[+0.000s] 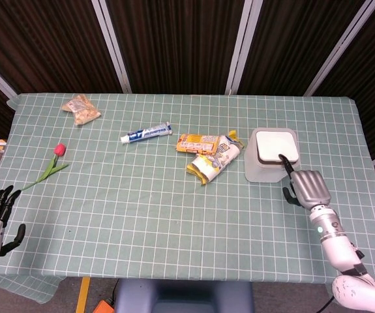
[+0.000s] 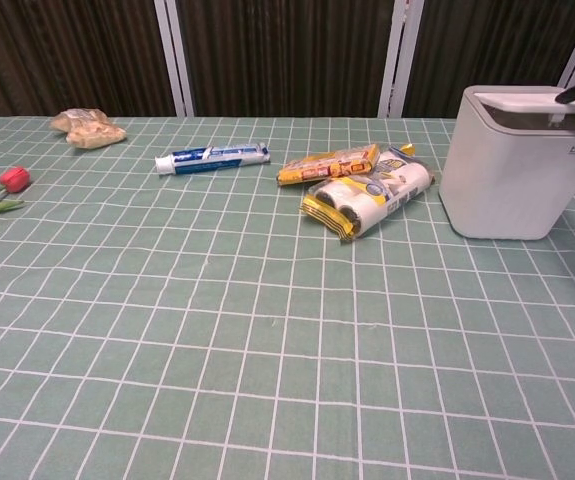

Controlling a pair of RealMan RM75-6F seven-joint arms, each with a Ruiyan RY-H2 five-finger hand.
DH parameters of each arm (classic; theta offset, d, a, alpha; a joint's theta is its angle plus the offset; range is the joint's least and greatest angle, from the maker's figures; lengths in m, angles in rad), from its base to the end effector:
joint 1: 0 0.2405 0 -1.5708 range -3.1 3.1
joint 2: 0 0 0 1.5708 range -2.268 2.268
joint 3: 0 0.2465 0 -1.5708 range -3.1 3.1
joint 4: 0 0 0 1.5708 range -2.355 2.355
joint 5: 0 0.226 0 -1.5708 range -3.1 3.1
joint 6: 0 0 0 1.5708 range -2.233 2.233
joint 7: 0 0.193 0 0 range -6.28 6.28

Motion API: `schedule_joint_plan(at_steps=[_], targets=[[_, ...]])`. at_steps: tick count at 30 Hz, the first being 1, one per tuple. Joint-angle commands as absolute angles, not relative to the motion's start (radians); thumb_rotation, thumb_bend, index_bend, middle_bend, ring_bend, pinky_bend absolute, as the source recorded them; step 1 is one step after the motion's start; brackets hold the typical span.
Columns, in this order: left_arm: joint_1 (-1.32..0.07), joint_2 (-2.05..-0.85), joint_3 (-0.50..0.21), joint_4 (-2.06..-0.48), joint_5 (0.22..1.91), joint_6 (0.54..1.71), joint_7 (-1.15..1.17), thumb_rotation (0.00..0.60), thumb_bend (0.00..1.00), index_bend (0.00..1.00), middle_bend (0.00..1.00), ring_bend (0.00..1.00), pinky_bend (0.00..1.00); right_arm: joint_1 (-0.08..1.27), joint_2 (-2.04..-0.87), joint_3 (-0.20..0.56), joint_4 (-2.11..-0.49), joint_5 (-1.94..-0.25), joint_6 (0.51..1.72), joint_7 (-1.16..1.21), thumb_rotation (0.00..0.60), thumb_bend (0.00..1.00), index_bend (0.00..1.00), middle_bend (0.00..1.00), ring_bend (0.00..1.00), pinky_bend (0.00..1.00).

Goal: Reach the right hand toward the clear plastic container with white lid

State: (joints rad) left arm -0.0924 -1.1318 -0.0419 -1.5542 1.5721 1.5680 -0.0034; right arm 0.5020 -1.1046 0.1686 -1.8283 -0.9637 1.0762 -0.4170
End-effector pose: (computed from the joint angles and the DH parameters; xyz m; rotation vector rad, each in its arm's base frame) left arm -0.2990 0.2309 0.1492 -1.4172 -0.7817 -0.9659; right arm -0.2298 -0.3465 0.0858 1.5770 -1.0125 0.6908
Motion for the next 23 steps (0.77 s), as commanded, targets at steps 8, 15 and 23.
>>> schedule_joint_plan(at_steps=[8,15,23], targets=[[-0.091,-1.142,-0.042,-1.544,1.586,1.579,0.001,0.600,0.48,0.00,0.00,0.00,0.08,0.226,-1.118,-0.023,-1.744,-1.510,1.522,-0.243,0.600,0.42,0.00,0.07,0.04,0.17],[-0.094,-1.149,-0.044,-1.540,1.587,1.577,0.008,0.600,0.48,0.00,0.00,0.00,0.08,0.161,-1.148,-0.082,-1.583,-1.549,1.516,-0.095,0.600,0.37,0.00,0.00,0.00,0.00],[-0.094,-1.152,-0.037,-1.543,1.591,1.570,0.018,0.600,0.48,0.00,0.00,0.00,0.08,0.133,-1.151,-0.061,-1.584,-1.564,1.546,-0.096,0.600,0.35,0.00,0.00,0.00,0.00]])
